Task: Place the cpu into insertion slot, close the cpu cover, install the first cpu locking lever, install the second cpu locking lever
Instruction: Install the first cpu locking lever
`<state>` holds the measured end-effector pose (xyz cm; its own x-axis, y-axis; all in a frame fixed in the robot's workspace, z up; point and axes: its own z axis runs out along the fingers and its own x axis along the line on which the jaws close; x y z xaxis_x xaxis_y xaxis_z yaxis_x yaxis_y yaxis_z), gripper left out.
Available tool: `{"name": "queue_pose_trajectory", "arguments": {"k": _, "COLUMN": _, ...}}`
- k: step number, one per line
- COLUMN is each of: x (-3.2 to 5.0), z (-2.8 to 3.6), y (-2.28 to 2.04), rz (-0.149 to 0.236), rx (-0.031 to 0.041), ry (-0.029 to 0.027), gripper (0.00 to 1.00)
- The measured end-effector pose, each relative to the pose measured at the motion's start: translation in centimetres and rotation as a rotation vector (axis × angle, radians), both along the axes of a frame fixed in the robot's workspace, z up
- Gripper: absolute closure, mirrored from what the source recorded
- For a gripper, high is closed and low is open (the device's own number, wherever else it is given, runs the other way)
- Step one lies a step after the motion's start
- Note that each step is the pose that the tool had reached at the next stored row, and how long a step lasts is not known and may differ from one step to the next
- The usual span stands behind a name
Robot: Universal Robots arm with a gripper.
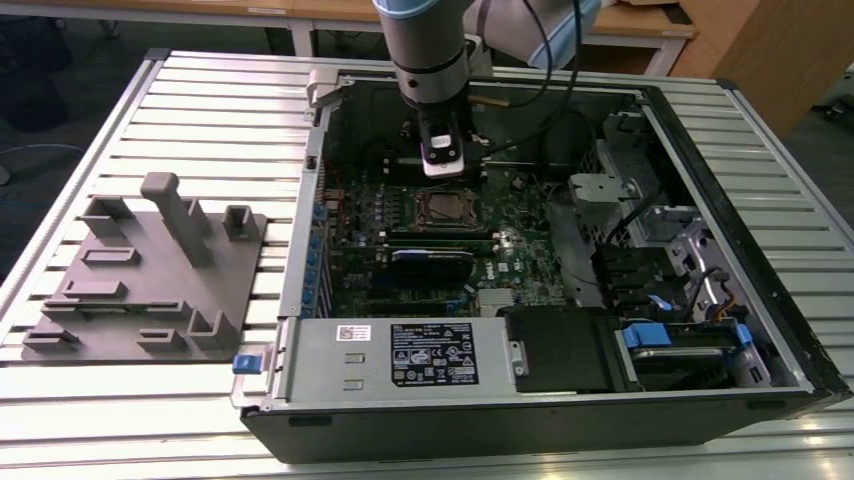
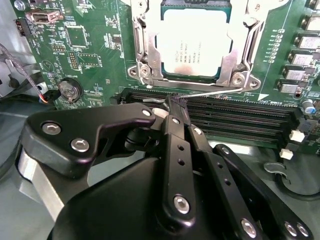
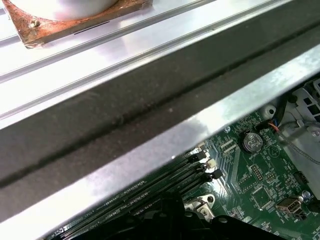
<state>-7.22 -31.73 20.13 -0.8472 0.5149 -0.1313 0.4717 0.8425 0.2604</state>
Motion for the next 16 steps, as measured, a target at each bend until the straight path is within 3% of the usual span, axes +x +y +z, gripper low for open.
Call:
{"name": "queue_pose_trajectory", "arguments": {"k": 4, "x": 0.0, "z": -0.05, "y": 0.01, "rz": 0.0, "rx": 0.0004, "ry": -0.0003, "gripper": 0.9}}
{"name": "queue_pose_trajectory", "arguments": {"k": 11, "x": 0.0, "z": -0.56, "y": 0.01, "rz": 0.0, "rx": -0.0004, "ry": -0.0075, "gripper": 0.9}}
{"name": "queue_pose_trajectory", "arguments": {"k": 16, "x": 0.0, "z": -0.7, "y": -0.03, "rz": 0.0, "rx": -0.0074, "ry": -0.0082, "gripper": 0.9}}
